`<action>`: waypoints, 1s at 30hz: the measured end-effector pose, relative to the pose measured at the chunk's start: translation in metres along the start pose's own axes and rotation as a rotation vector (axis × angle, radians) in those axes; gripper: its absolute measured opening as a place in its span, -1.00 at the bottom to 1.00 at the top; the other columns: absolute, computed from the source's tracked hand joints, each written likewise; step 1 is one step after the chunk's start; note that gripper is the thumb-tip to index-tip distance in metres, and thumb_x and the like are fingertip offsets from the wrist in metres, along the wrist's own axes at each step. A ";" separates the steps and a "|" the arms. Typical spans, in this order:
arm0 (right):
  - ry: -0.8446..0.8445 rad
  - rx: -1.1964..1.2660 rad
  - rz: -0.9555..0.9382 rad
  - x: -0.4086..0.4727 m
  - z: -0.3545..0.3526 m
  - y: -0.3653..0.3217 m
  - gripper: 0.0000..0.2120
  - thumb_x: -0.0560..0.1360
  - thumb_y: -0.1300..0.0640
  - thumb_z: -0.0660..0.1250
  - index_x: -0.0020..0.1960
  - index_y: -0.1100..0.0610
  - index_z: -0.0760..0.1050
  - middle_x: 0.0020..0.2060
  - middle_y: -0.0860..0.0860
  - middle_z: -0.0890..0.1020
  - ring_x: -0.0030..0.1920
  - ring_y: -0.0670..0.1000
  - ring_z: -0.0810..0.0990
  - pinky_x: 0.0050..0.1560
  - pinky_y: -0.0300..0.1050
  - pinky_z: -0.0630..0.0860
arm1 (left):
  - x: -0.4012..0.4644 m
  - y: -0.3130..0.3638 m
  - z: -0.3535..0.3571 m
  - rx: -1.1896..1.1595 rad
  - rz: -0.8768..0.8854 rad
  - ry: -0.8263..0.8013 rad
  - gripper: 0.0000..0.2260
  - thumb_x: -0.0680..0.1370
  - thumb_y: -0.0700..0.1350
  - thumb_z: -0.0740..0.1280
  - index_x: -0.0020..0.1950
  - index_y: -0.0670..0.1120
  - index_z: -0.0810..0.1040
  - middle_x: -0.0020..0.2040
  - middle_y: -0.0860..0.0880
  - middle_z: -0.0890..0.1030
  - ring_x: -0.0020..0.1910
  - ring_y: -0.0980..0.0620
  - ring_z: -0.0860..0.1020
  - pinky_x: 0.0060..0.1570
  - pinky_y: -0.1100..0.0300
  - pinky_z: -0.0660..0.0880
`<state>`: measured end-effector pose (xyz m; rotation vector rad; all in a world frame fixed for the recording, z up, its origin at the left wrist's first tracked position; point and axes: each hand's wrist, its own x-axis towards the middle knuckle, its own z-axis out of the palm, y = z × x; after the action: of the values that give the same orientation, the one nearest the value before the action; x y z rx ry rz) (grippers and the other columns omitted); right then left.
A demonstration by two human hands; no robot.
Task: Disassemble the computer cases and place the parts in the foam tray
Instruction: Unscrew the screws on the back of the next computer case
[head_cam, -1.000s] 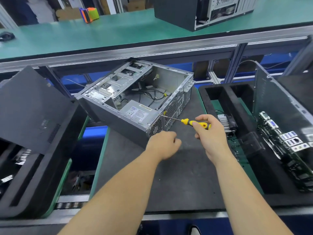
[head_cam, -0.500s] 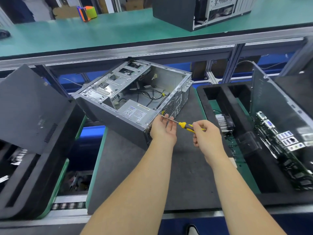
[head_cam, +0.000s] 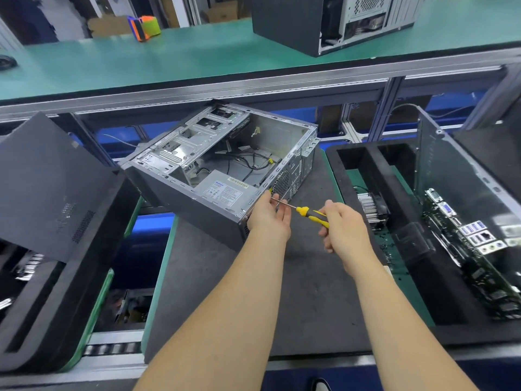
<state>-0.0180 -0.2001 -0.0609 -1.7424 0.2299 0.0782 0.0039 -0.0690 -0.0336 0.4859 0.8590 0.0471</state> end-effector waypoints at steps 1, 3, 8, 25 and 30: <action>0.016 -0.029 -0.036 -0.001 -0.001 0.000 -0.74 0.65 0.00 0.18 -0.13 0.07 0.52 -0.41 -0.03 0.54 -0.48 -0.04 0.43 -0.41 -0.13 0.39 | 0.001 0.001 0.001 -0.004 0.000 0.008 -0.87 0.64 -0.14 0.37 0.13 -0.18 0.57 0.00 -0.04 0.64 -0.16 0.00 0.59 0.14 0.12 0.59; 0.034 -0.027 -0.110 -0.002 -0.001 -0.001 -0.82 0.62 0.07 0.23 -0.13 0.02 0.54 -0.36 -0.05 0.56 -0.39 -0.04 0.45 -0.28 -0.07 0.43 | 0.002 0.002 0.003 -0.015 -0.002 0.022 -0.86 0.65 -0.14 0.36 0.14 -0.18 0.57 -0.03 -0.04 0.63 -0.18 0.01 0.58 0.19 0.10 0.58; 0.040 0.009 -0.195 -0.007 -0.004 -0.005 -0.80 0.55 0.21 0.37 -0.07 -0.10 0.53 -0.10 -0.12 0.61 -0.20 0.08 0.54 -0.02 0.10 0.58 | 0.005 0.004 0.007 -0.008 -0.018 0.033 -0.87 0.66 -0.13 0.33 0.15 -0.17 0.54 -0.12 -0.02 0.59 -0.21 0.03 0.56 0.17 0.13 0.57; 0.031 0.082 -0.062 -0.003 -0.001 -0.001 -0.89 0.60 0.15 0.26 -0.09 0.10 0.52 -0.34 -0.09 0.61 -0.51 -0.12 0.44 -0.51 -0.22 0.41 | 0.010 0.004 0.009 -0.010 -0.010 0.022 -0.81 0.67 -0.14 0.31 0.25 -0.15 0.56 -0.12 -0.01 0.57 -0.23 0.05 0.54 0.23 0.13 0.55; -0.005 0.040 -0.141 -0.002 -0.008 0.006 -0.75 0.51 0.29 0.38 -0.02 -0.07 0.52 -0.15 -0.01 0.59 -0.28 0.00 0.49 -0.22 -0.02 0.51 | 0.009 0.000 0.012 -0.017 0.021 0.051 -0.71 0.68 -0.13 0.30 0.37 -0.19 0.54 0.02 -0.02 0.59 -0.22 0.05 0.54 0.13 0.16 0.56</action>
<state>-0.0219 -0.2085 -0.0651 -1.7137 0.1039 -0.0253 0.0184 -0.0715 -0.0331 0.4792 0.9024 0.0862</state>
